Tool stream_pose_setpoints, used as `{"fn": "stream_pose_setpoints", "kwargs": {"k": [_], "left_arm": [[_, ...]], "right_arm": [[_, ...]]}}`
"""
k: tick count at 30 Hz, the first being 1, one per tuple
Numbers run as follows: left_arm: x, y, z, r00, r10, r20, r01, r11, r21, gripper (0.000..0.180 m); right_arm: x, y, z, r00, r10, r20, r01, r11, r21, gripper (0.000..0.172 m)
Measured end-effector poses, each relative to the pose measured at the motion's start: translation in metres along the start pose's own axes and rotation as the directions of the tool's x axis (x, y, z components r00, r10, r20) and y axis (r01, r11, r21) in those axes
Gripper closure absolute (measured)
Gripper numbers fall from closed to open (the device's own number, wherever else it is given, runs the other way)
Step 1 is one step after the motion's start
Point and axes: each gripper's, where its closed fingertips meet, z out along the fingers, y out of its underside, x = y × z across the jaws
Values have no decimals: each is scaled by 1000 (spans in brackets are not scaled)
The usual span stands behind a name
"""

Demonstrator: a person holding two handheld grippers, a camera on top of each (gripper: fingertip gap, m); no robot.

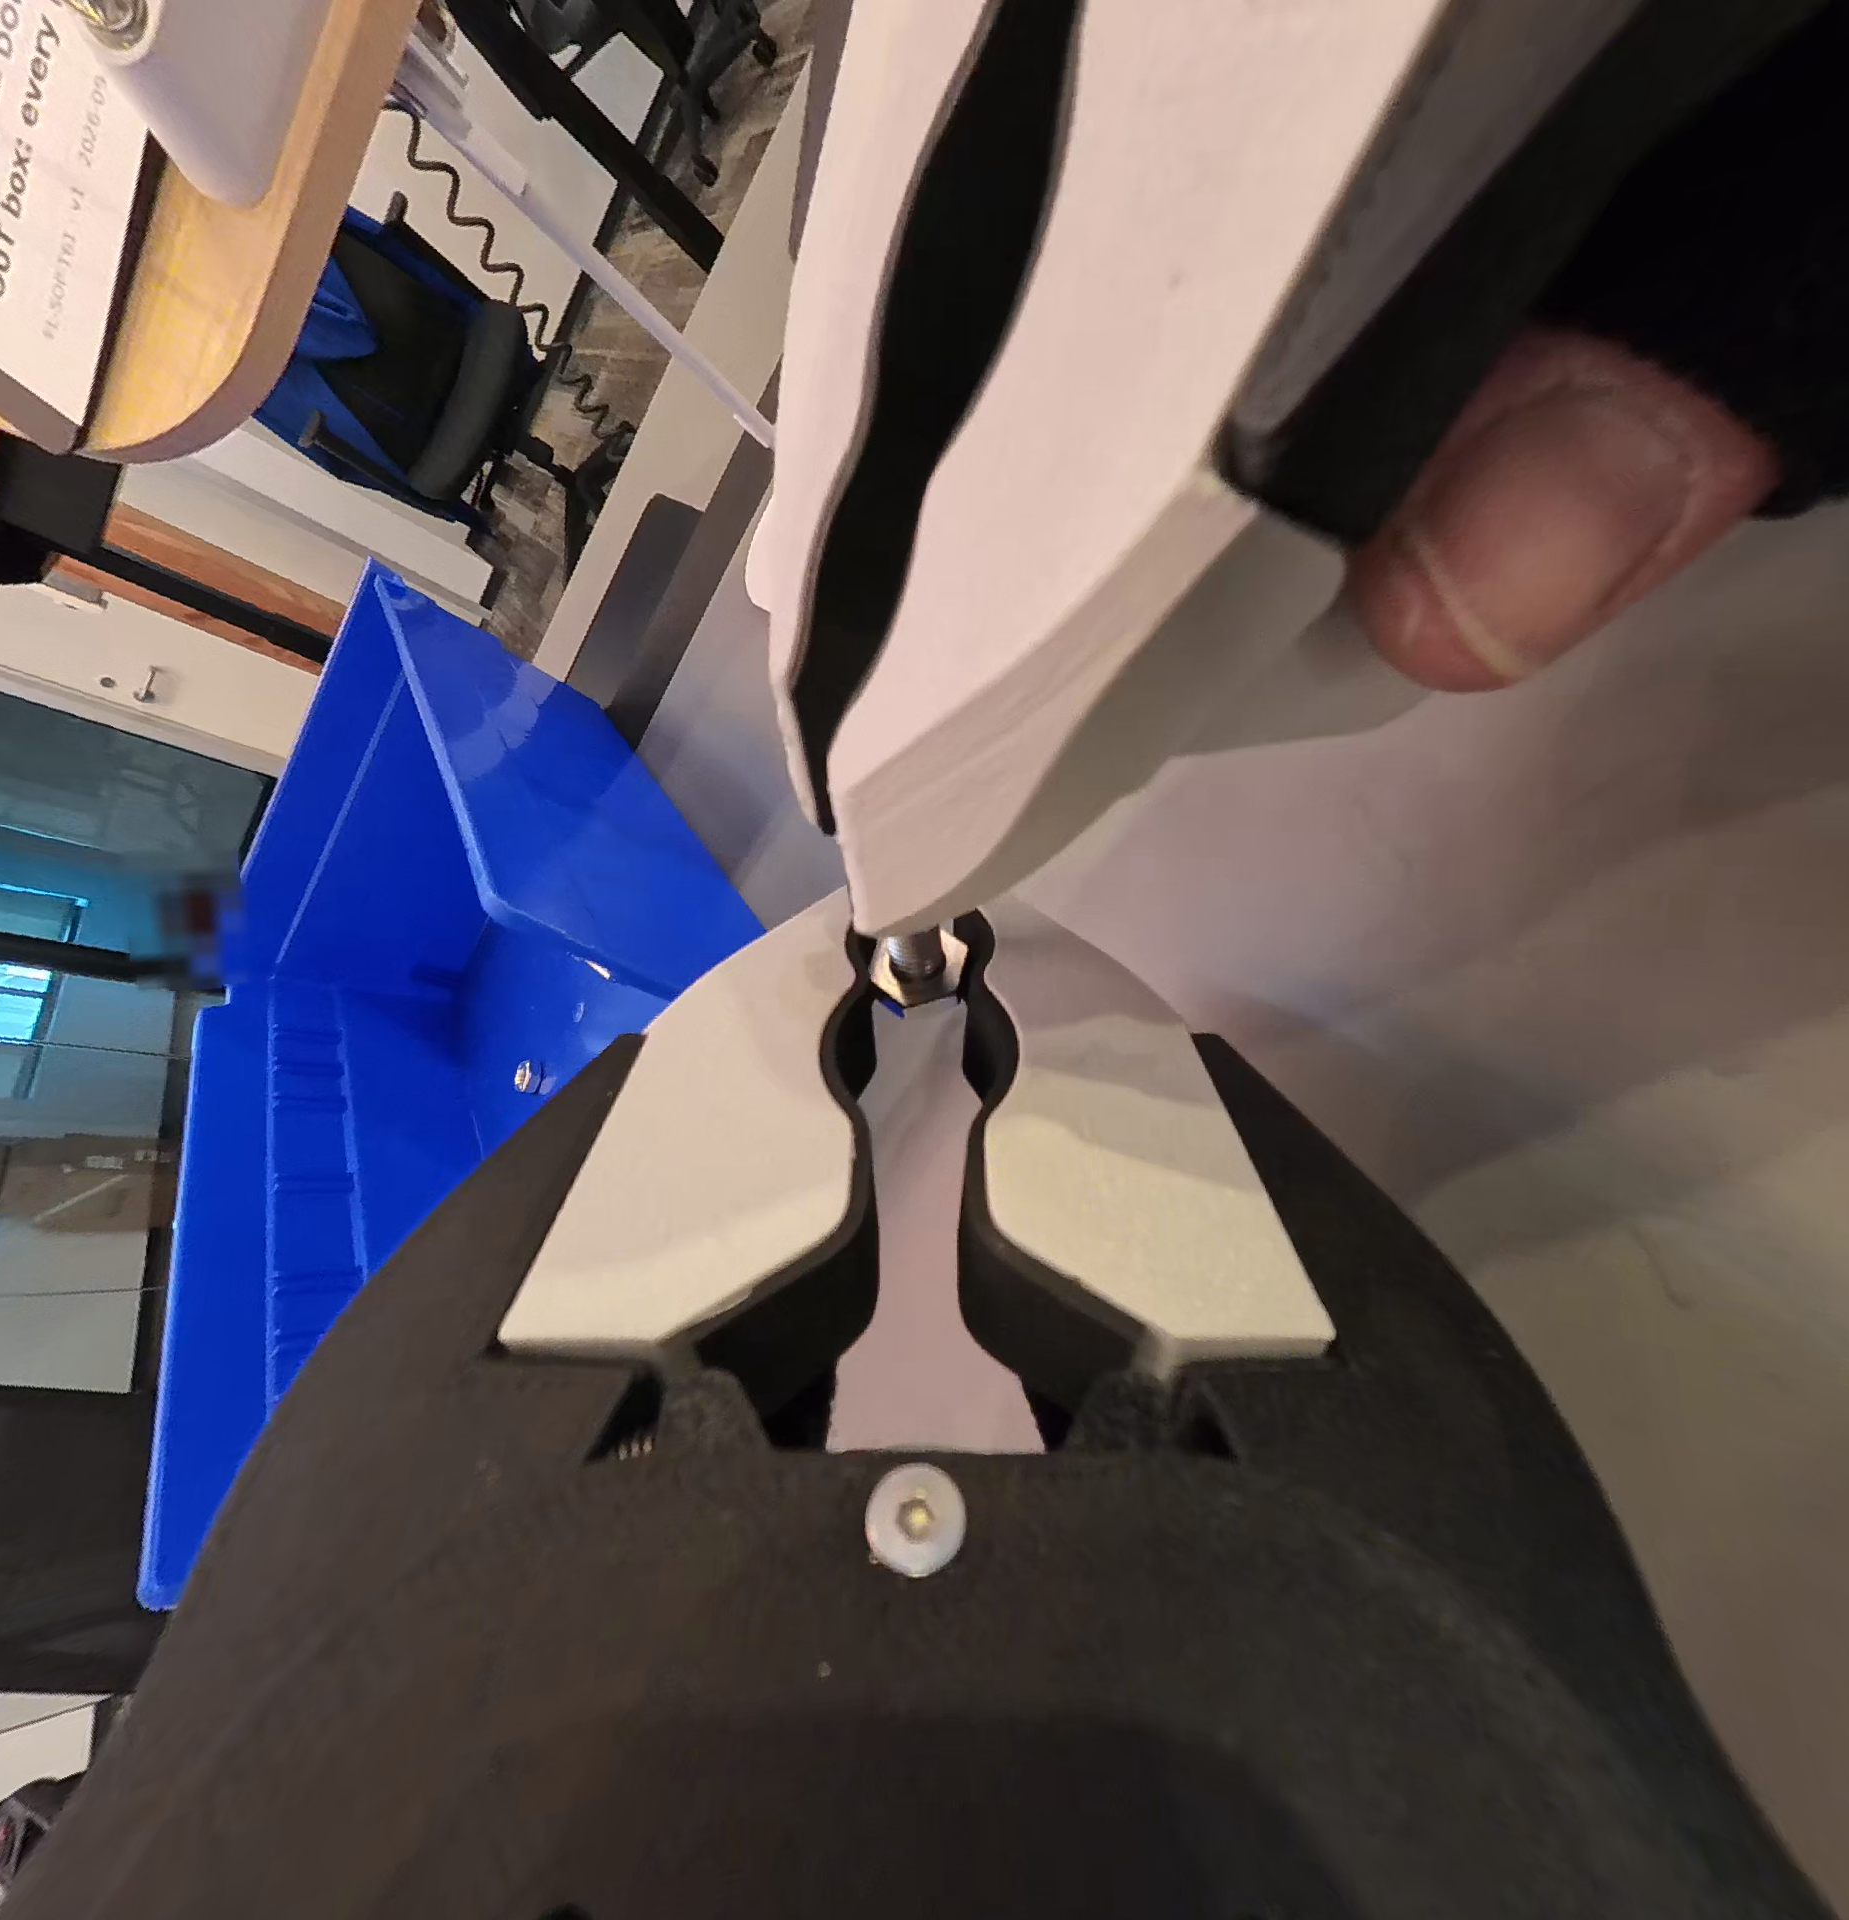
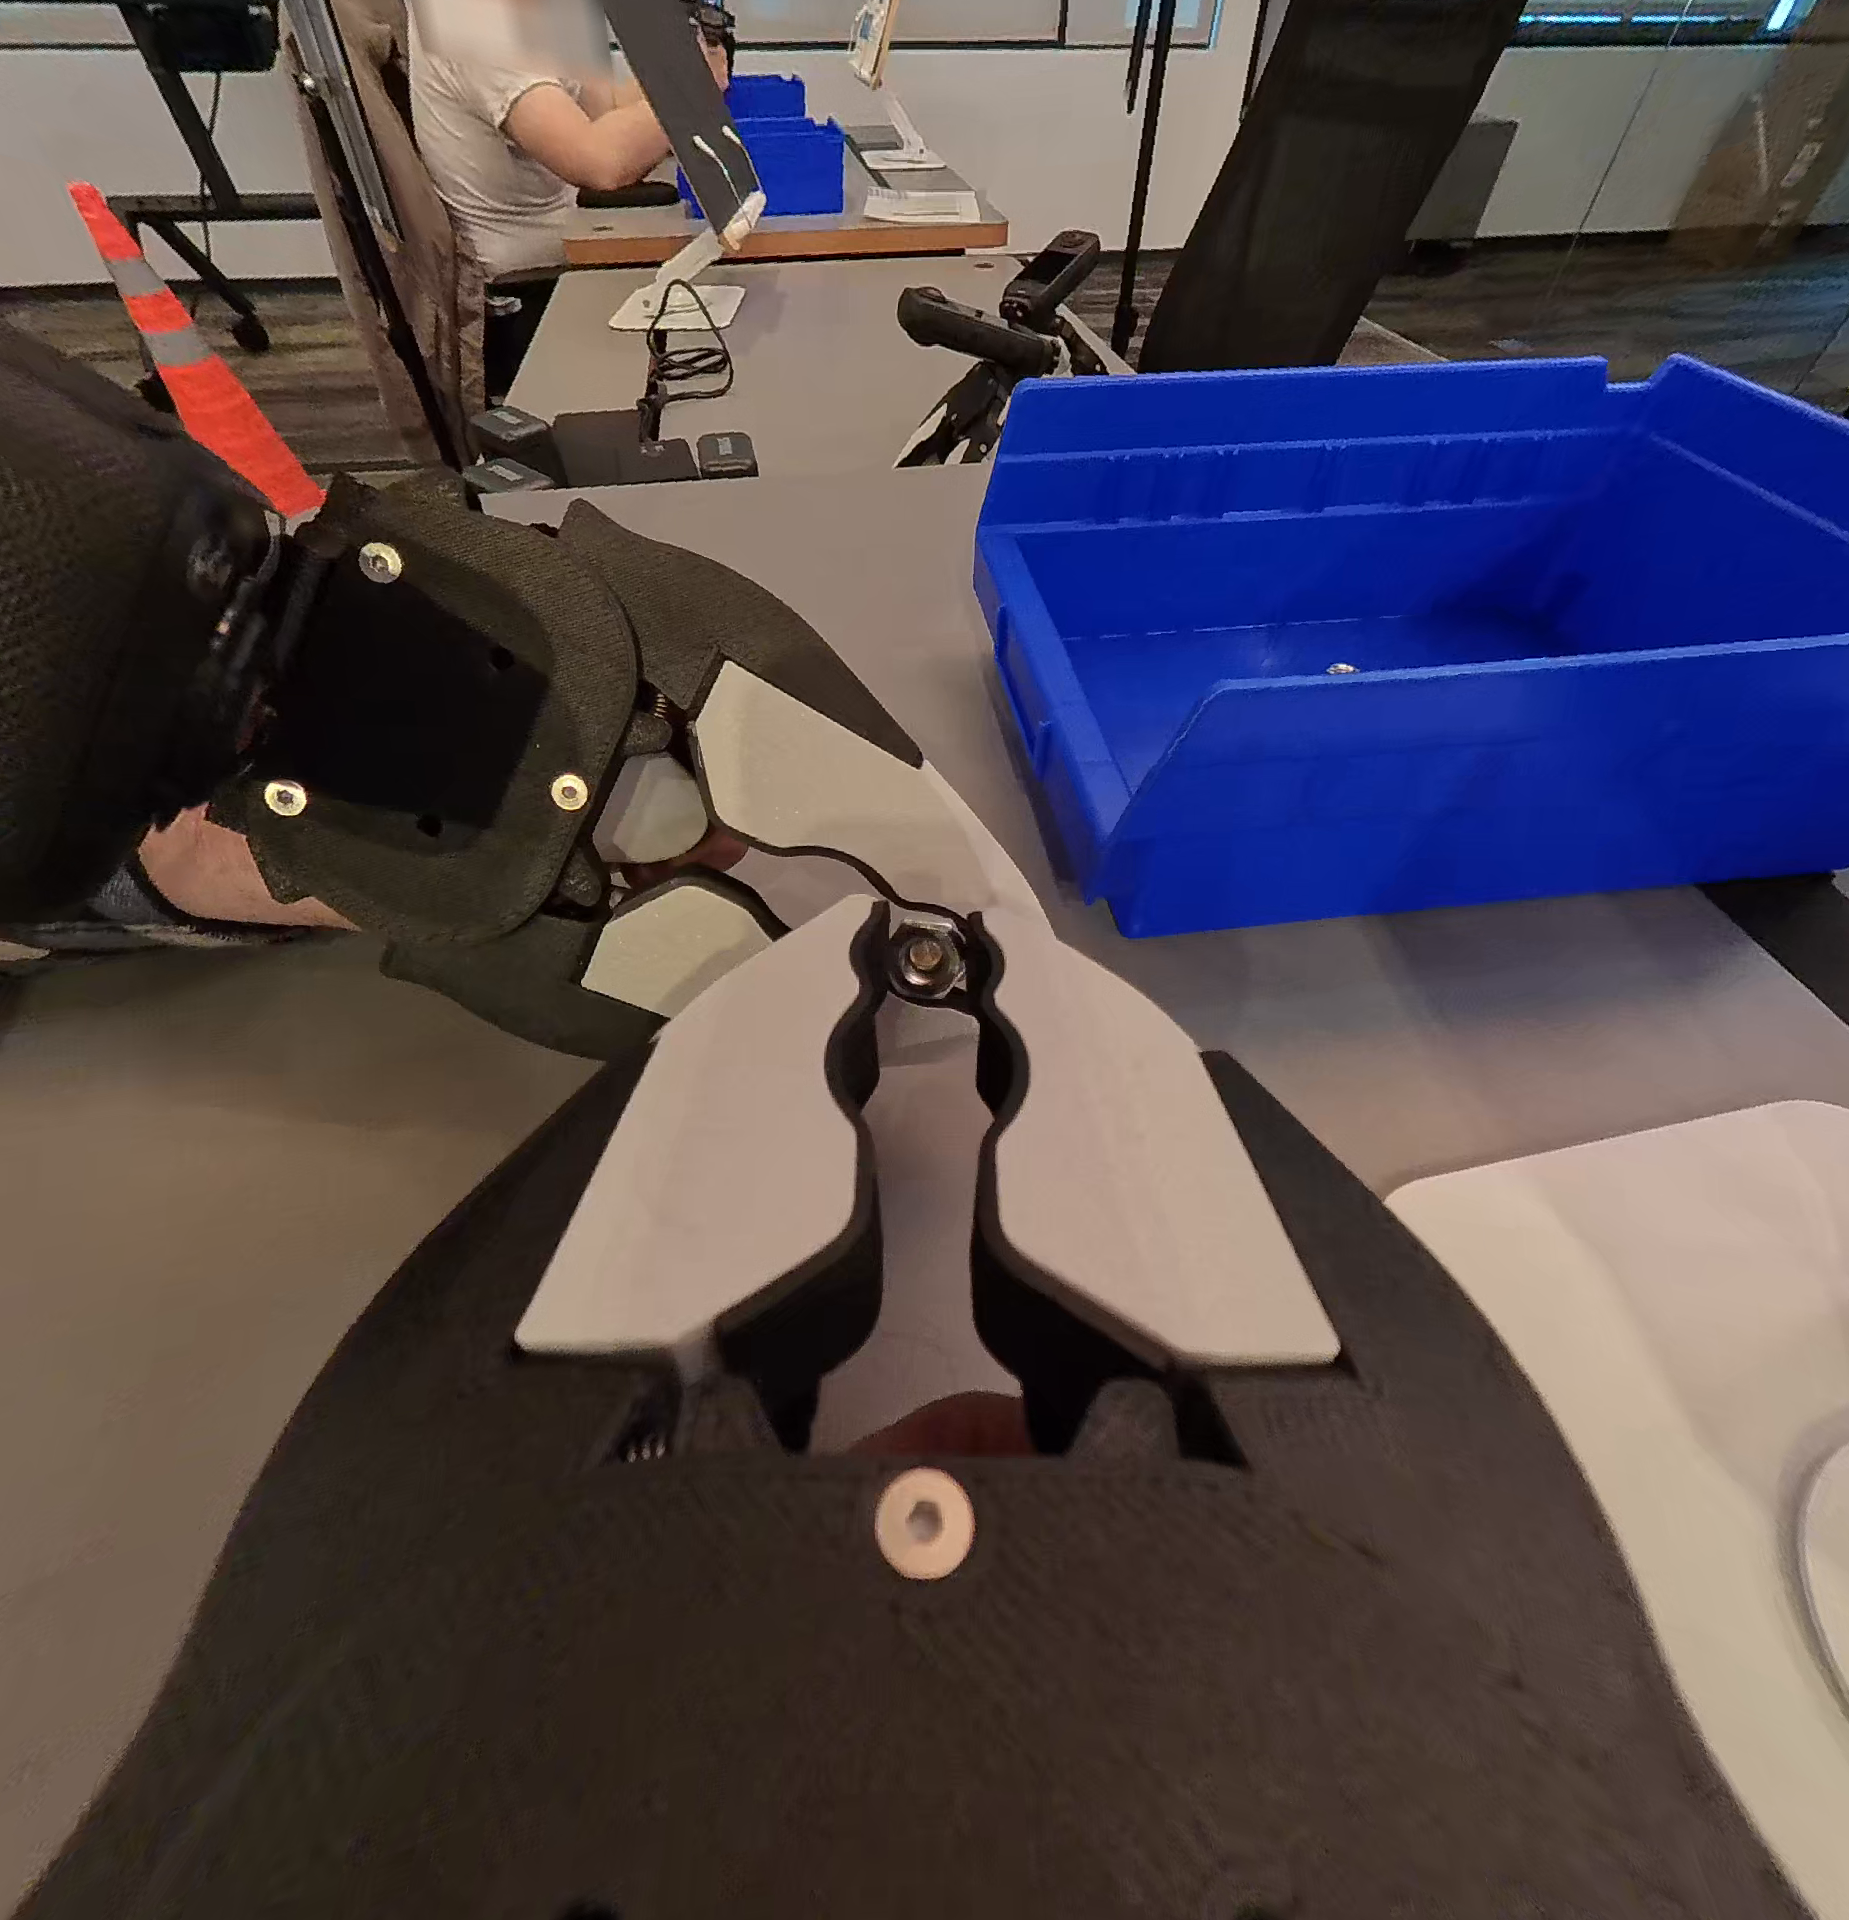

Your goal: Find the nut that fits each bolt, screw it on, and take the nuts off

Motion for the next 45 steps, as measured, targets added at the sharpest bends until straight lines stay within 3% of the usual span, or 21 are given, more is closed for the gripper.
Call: {"fn": "stream_pose_setpoints", "kwargs": {"k": [1,16,20,25,29,34,37,41,45], "left_arm": [[0,0,0,1000,0,0,0,1000,2,168],[11,-8,-2,996,-11,-92,17,998,59,168],[17,0,3,992,-20,-126,23,999,23,168],[20,4,6,989,-35,-144,36,999,3,168],[18,5,3,988,-58,-143,57,998,-7,168],[24,7,8,983,-63,-173,61,998,-18,168],[27,3,8,981,-55,-186,55,998,-6,168],[35,-2,7,972,-53,-230,60,998,20,168],[42,-3,8,962,-47,-269,56,998,24,168]], "right_arm": [[0,0,0,1000,-2,0,2,1000,1,158],[-8,-1,-2,992,-111,63,112,994,-9,172],[-9,4,-2,994,-70,85,69,997,20,172],[8,11,-15,999,-40,-27,42,997,71,172],[16,14,-23,999,40,-23,-37,995,94,172],[-6,14,-43,992,-8,128,-5,995,102,170],[-34,24,-78,940,-31,339,5,997,77,162],[-65,65,-133,857,-68,511,115,991,-61,147],[-90,105,-176,796,-72,601,225,957,-183,146]]}}
